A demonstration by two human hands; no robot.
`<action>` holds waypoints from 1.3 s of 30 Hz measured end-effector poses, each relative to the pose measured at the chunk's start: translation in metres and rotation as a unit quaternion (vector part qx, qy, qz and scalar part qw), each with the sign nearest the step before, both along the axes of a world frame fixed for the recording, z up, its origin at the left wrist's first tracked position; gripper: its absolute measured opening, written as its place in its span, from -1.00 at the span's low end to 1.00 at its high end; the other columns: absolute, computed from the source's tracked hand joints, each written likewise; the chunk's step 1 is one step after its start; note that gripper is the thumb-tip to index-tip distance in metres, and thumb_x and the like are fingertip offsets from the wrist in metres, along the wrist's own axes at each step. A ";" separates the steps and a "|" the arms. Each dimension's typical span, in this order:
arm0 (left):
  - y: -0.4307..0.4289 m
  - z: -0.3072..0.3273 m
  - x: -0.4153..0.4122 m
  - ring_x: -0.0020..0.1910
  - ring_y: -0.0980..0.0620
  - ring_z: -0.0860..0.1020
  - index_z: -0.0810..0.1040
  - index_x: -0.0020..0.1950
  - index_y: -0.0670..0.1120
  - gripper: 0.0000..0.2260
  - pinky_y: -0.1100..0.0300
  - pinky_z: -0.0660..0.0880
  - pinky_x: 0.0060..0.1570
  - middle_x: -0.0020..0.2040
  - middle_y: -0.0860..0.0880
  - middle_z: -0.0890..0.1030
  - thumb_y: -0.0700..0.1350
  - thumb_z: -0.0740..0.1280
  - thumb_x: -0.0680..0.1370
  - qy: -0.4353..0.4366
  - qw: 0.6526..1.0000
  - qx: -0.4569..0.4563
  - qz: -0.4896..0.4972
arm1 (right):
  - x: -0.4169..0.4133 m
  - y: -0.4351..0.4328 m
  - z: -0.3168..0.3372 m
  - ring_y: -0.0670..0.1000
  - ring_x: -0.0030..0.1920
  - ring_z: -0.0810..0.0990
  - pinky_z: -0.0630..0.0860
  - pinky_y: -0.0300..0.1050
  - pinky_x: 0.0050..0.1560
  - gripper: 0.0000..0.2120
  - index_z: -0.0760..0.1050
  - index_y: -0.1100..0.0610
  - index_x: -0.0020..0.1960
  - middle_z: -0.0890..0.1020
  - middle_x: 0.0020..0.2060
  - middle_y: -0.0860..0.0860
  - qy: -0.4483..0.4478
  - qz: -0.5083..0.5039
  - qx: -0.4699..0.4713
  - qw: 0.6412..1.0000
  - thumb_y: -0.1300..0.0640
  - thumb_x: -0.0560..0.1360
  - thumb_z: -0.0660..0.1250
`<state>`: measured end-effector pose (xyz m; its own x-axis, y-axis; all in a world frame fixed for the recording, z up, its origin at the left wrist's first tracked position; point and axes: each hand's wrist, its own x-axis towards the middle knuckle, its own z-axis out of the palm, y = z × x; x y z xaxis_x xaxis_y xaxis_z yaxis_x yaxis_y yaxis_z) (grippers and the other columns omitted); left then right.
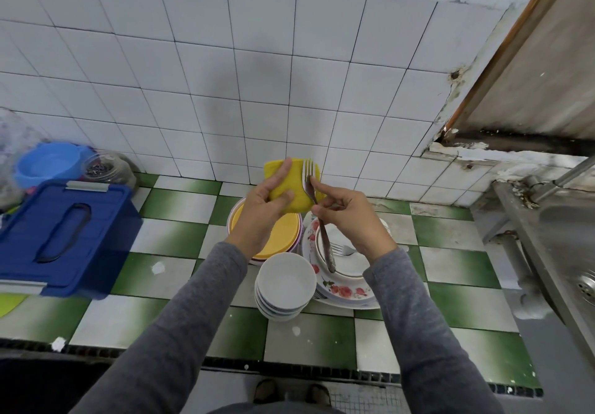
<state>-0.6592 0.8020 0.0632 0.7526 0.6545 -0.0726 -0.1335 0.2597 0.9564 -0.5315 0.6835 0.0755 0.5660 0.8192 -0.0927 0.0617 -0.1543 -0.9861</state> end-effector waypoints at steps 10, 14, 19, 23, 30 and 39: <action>0.009 -0.004 -0.007 0.36 -0.03 0.49 0.56 0.28 0.32 -0.49 -0.11 0.43 0.37 0.41 0.06 0.49 -0.31 0.30 0.60 0.034 0.999 0.039 -0.012 | -0.007 0.001 0.000 -0.09 -0.25 0.55 0.61 -0.15 -0.03 -0.49 0.51 0.10 0.38 0.57 -0.26 0.04 0.040 0.017 -0.016 0.999 0.42 0.48 0.42; 0.014 -0.004 -0.004 0.36 -0.05 0.49 0.53 0.34 0.27 -0.50 -0.13 0.42 0.38 0.42 0.03 0.48 -0.30 0.30 0.60 0.030 0.999 0.035 -0.007 | -0.011 -0.010 -0.005 0.08 -0.11 0.57 0.58 0.07 0.16 -0.50 0.54 0.07 0.36 0.60 -0.15 0.18 0.036 0.017 -0.025 0.999 0.41 0.48 0.43; -0.003 -0.002 0.009 0.31 -0.01 0.50 0.48 0.38 0.22 -0.50 -0.08 0.47 0.34 0.37 0.12 0.48 -0.33 0.28 0.61 0.023 0.998 0.026 -0.050 | -0.011 -0.033 -0.008 0.01 -0.07 0.58 0.56 -0.21 0.05 -0.47 0.51 0.04 0.37 0.58 -0.19 0.12 0.099 -0.039 0.058 0.993 0.43 0.48 0.40; -0.028 0.000 0.027 0.34 -0.04 0.47 0.47 0.39 0.20 -0.51 -0.03 0.47 0.34 0.47 0.02 0.39 -0.32 0.28 0.61 0.013 0.996 0.008 -0.086 | -0.004 -0.064 -0.006 -0.03 -0.12 0.53 0.55 -0.23 0.08 -0.49 0.53 0.04 0.33 0.53 -0.26 0.03 0.114 -0.093 0.104 0.984 0.45 0.48 0.39; -0.092 0.006 0.075 0.42 -0.07 0.41 0.54 0.31 0.30 -0.50 -0.11 0.37 0.42 0.51 0.01 0.34 -0.30 0.31 0.60 0.007 0.986 0.004 -0.169 | 0.017 -0.146 0.004 -0.02 -0.15 0.53 0.59 -0.23 0.08 -0.49 0.55 0.06 0.28 0.54 -0.23 0.07 0.079 -0.201 0.140 0.966 0.49 0.44 0.40; -0.251 0.022 0.123 0.39 0.00 0.43 0.47 0.34 0.26 -0.49 -0.08 0.40 0.39 0.50 0.03 0.33 -0.33 0.28 0.61 -0.007 0.965 -0.012 -0.262 | 0.044 -0.319 0.019 -0.14 -0.28 0.50 0.57 -0.28 -0.06 -0.50 0.53 0.08 0.30 0.57 -0.33 -0.14 -0.005 -0.326 0.131 0.936 0.47 0.46 0.40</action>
<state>-0.5361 0.5509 0.0849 0.9808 0.1822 -0.0700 0.0085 0.3181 0.9480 -0.4877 0.3645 0.0949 0.9531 0.2942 0.0707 0.0477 0.0846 -0.9953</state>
